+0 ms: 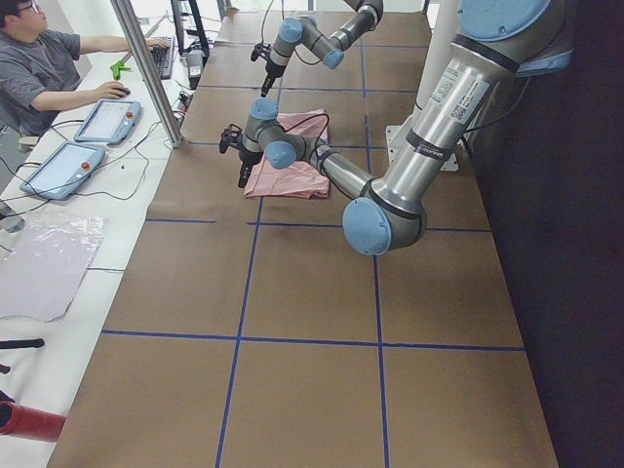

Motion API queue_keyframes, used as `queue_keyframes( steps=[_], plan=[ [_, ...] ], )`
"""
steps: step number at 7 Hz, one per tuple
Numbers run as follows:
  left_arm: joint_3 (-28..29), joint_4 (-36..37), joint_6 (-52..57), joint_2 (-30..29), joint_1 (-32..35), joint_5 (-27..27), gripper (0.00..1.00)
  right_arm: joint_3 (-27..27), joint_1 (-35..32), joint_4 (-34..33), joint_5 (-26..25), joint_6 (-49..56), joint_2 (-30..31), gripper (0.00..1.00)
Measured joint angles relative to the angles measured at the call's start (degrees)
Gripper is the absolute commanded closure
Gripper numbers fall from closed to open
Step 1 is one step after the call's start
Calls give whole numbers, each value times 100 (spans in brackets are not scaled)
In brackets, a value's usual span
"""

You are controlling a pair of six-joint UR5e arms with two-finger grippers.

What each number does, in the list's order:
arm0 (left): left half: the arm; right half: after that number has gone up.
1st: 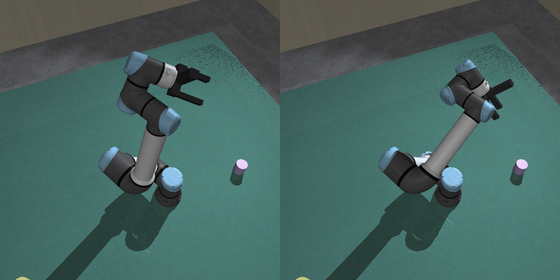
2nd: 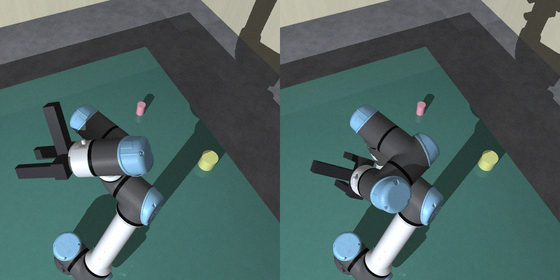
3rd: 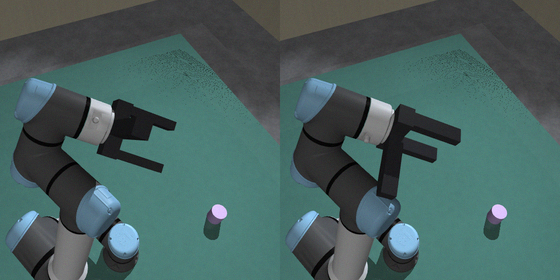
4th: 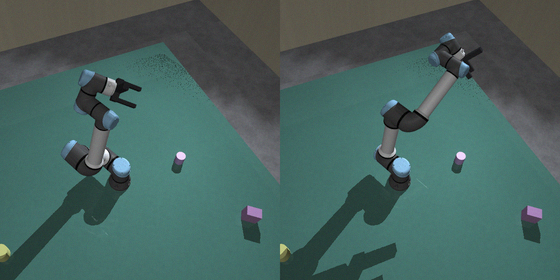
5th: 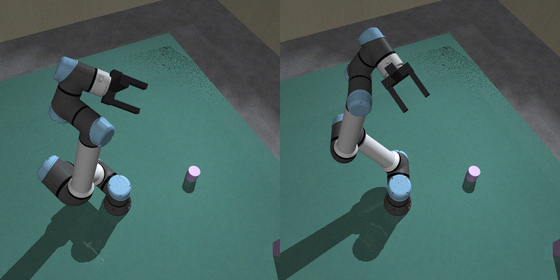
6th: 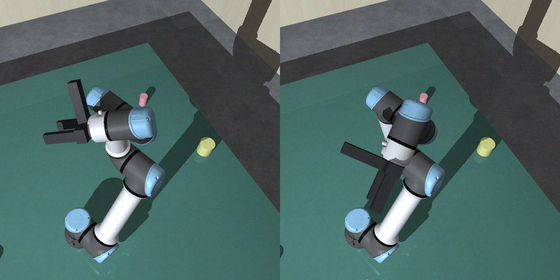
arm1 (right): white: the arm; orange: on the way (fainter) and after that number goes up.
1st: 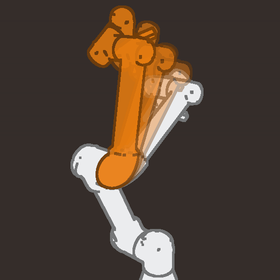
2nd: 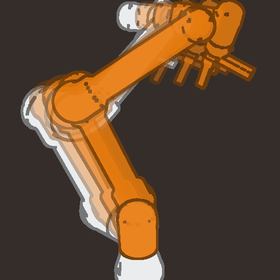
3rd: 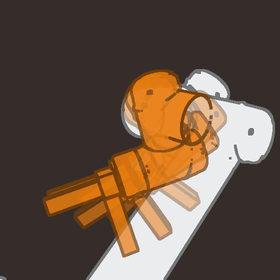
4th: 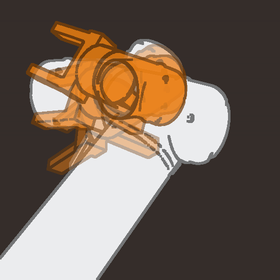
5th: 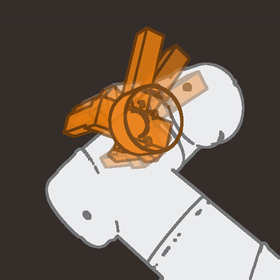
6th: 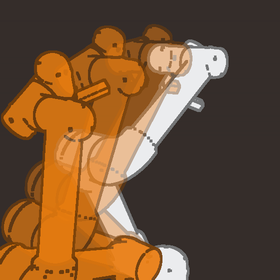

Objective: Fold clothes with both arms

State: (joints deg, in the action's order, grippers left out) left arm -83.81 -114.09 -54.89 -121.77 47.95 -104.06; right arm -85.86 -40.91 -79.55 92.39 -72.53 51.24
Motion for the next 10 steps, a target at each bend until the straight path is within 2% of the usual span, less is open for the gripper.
queue_keyframes(
  steps=[1, 3, 4, 5, 6, 8, 10],
  plan=[
    [-88, -137, 80, 63, -12, 20, 0, 68, -101, 89, 226, 287, -49, 0],
    [-806, -209, 101, 501, -96, -99, 0, -234, -349, 126, 883, 1052, 144, 0],
    [-1302, -222, -66, 859, -300, -135, 9, -501, -390, 119, 1002, 1225, 328, 0],
    [-1809, -254, -490, 1275, -697, -77, 34, -681, -403, 101, 1043, 1283, 429, 0],
    [-2112, -306, -1053, 1583, -1170, 150, 40, -755, -405, 95, 1054, 1291, 466, 0],
    [-2248, -366, -1961, 1861, -2004, 694, 41, -788, -406, 97, 1053, 1258, 475, 0],
    [-2244, -368, -2143, 2027, -2302, 813, 41, -792, -405, 97, 1053, 1241, 481, 0]
  ],
)
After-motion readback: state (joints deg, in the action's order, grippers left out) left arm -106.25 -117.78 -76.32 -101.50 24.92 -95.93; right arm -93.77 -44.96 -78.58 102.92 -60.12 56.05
